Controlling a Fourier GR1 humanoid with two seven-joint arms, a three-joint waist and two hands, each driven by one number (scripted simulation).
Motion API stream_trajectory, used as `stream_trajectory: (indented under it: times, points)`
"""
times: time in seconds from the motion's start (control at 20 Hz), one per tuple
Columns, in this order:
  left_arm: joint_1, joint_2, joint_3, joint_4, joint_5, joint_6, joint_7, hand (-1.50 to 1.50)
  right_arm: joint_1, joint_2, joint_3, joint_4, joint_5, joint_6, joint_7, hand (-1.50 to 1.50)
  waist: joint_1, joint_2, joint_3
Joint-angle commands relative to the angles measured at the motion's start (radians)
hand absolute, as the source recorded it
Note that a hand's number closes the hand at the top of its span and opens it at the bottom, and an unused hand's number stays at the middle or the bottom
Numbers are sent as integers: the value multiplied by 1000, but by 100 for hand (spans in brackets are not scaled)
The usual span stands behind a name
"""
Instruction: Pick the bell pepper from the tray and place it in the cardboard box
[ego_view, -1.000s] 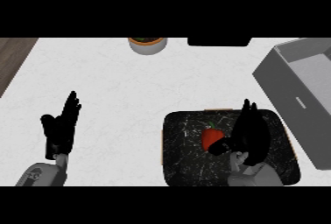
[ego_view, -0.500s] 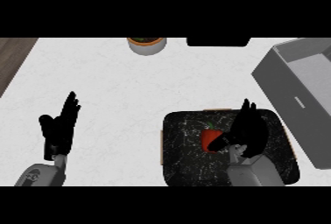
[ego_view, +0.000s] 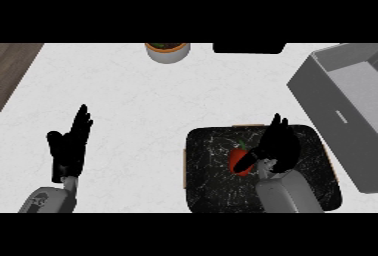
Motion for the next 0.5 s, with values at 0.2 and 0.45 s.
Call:
stream_trajectory:
  times: [0.2, 0.45]
  points:
    - [-2, -27, -9, -14, -21, 12, 3, 0, -41, 8, 22, 90, -17, -57, 233, -150, 1, 3, 3]
    - [45, -1, 16, -1, -2, -35, -30, 0, -45, 8, 28, 120, -11, -96, 233, -150, 5, 2, 2]
